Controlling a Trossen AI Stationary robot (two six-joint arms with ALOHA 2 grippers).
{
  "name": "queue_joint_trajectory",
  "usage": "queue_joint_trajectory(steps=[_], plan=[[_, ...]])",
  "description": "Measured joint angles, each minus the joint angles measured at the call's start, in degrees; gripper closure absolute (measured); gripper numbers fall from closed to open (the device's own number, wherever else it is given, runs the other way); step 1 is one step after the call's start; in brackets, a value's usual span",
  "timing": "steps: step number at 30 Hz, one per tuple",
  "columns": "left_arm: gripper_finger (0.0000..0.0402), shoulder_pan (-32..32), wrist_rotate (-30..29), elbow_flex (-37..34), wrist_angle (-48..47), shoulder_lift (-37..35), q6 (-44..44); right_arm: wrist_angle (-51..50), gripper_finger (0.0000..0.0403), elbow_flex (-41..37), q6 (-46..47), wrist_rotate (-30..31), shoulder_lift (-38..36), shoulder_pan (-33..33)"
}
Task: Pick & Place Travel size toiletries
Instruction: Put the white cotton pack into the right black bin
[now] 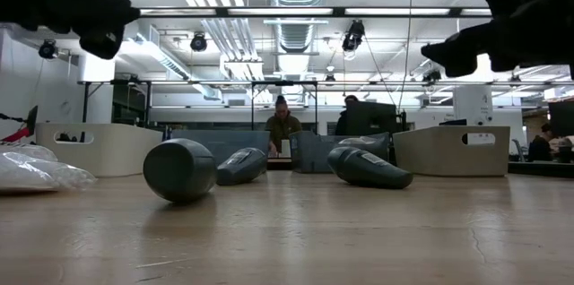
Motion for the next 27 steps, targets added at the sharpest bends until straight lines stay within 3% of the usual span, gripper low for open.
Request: queue_joint_trajectory(steps=[7, 12, 17, 21, 27], plan=[[0.0312, -0.04, 0.49, 10.03, -4.63, 15.81, -0.78, -0.07, 0.0049, 0.0, -0.92, 0.02, 0.63, 0.0], [0.0312, -0.08, 4.12, 21.65, -24.74, 26.07, -6.93, -0.2, 0.0064, 0.0, 1.91, 0.02, 1.76, 0.0], [0.0312, -0.98, 5.81, 33.25, -37.83, 36.17, -10.98, -0.74, 0.0078, 0.0, 3.26, 0.04, 1.84, 0.0], [0.0312, -2.2, 10.17, 40.58, -41.87, 42.37, -12.64, -1.11, 0.0084, 0.0, 3.29, 0.04, 1.87, 0.0], [0.0312, -4.6, 18.2, 45.25, -45.68, 49.93, -19.02, -1.53, 0.0096, 0.02, 3.36, 0.05, 1.87, 0.0]])
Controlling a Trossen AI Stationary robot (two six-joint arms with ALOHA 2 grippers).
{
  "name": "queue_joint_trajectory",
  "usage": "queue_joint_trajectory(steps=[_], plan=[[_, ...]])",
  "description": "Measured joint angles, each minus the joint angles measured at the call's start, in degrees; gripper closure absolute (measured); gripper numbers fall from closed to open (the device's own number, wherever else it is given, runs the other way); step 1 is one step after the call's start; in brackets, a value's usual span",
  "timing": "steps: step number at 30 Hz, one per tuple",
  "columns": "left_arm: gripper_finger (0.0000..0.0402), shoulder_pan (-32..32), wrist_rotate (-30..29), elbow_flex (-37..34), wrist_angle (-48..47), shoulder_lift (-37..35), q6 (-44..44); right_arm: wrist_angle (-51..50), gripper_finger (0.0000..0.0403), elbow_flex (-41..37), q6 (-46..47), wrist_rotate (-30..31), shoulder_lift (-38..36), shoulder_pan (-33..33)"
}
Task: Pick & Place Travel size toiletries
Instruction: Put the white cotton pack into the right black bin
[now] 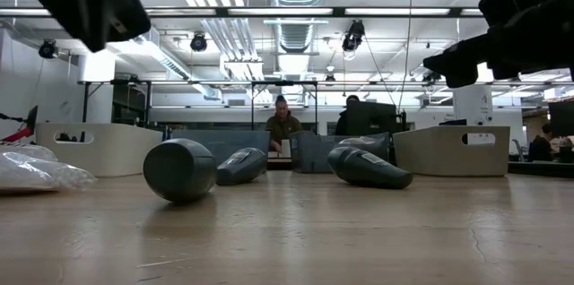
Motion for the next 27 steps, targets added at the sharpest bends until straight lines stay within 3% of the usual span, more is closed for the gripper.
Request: queue_joint_trajectory(steps=[6, 14, 27], plan=[[0.0312, -0.52, 2.31, 0.46, -4.22, 3.71, -3.66, -0.02, 0.0109, 0.01, -0.02, 0.04, 0.0, 0.0], [0.0312, -0.72, 1.35, 0.23, -6.31, 5.45, -2.3, 0.0, 0.0128, 0.01, -0.01, 0.1, 0.0, 0.0], [0.0312, -0.84, 1.91, -5.37, -7.37, 5.75, -8.77, 0.02, 0.0162, 0.01, -0.11, 0.1, 0.02, 0.0]])
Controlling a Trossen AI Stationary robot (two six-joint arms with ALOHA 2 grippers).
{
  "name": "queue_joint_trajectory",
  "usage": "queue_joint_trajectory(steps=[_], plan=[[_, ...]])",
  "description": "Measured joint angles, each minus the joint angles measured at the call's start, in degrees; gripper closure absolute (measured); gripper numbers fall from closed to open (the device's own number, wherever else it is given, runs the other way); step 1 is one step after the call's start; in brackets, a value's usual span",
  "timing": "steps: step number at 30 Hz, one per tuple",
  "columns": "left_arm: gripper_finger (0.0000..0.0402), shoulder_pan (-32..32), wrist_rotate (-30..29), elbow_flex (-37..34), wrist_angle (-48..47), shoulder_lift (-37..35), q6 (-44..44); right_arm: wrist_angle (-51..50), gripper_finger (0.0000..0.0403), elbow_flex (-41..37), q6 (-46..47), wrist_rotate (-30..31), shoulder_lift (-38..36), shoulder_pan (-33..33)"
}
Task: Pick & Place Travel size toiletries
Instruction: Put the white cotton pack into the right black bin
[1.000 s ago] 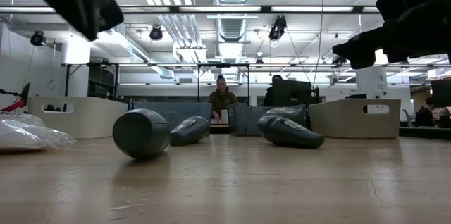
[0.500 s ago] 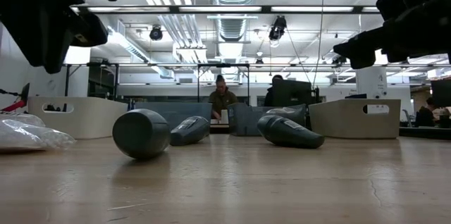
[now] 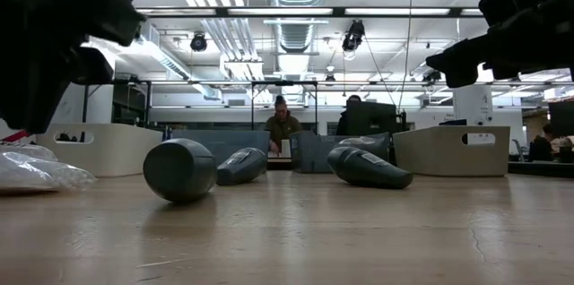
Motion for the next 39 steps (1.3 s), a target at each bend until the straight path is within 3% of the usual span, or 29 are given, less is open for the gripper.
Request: queue_joint_trajectory(steps=[6, 12, 17, 22, 28, 39], plan=[[0.0302, 0.09, 0.0, -1.8, -0.5, 0.0, -1.49, 0.0, 0.0174, 0.0, 0.04, -0.01, 0.0, 0.0], [0.0251, 0.11, -2.29, -2.22, -1.01, -0.02, -5.33, 0.0, 0.0179, 0.0, 0.1, -0.04, 0.0, 0.0], [0.0209, 0.11, -2.62, -4.66, -0.53, -0.04, -5.4, 0.0, 0.0167, 0.0, 0.11, -0.04, 0.0, 0.0], [0.0201, 0.11, -2.61, -8.12, 2.45, -0.04, -5.5, 0.0, 0.0149, 0.0, 0.12, -0.07, 0.0, 0.0], [0.0236, 0.11, -2.64, -9.01, 4.46, -0.11, -5.14, 0.0, 0.013, 0.0, 0.11, -0.07, 0.0, 0.0], [0.0392, 0.13, -3.32, -8.92, 5.48, -0.22, -2.65, 0.0, 0.0097, 0.0, 0.06, -0.07, 0.0, 0.0]])
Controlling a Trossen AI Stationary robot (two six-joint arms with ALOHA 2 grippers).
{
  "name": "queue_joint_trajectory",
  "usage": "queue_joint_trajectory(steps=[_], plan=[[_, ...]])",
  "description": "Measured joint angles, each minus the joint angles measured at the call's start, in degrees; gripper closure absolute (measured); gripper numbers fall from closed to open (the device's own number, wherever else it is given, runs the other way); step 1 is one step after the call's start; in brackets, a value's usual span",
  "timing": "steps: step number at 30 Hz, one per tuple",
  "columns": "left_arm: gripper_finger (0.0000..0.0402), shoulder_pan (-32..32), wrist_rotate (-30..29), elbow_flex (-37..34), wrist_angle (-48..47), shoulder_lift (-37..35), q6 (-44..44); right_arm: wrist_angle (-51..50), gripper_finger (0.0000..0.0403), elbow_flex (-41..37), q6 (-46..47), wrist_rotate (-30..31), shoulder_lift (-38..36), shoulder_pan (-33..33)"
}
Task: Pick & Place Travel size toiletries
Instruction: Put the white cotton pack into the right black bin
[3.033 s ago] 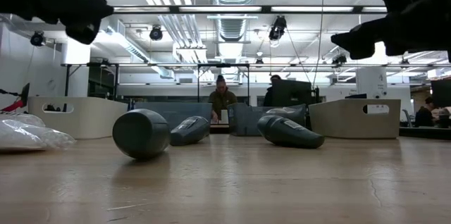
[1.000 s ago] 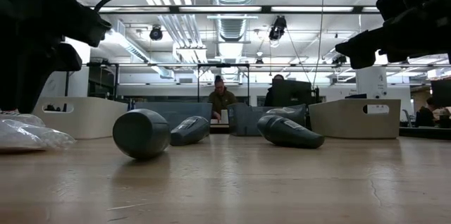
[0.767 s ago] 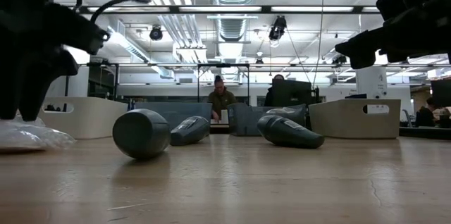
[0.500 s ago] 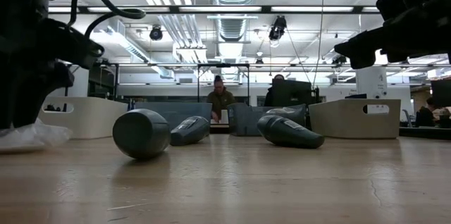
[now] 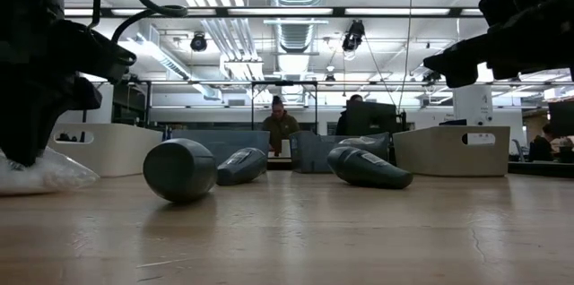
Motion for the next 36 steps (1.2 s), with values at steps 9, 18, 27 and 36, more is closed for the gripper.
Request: queue_joint_trajectory(steps=[9, 18, 27, 36], plan=[[0.0397, 0.22, -0.44, 1.88, 0.17, 0.13, 3.83, 0.0, 0.007, 0.0, 0.05, 0.0, 0.0, 0.0], [0.0399, 0.37, -1.9, 2.99, 1.16, 0.15, 5.73, 0.0, 0.0044, 0.0, 0.05, 0.0, 0.0, 0.0], [0.0399, 0.42, -1.9, 2.99, 1.22, -0.22, 4.57, -0.01, 0.0055, 0.0, -0.06, 0.0, -0.02, 0.0], [0.04, 0.46, -1.16, 4.88, 1.18, -0.9, 1.99, 0.0, 0.0083, 0.0, -0.06, 0.01, -0.02, -0.02]])
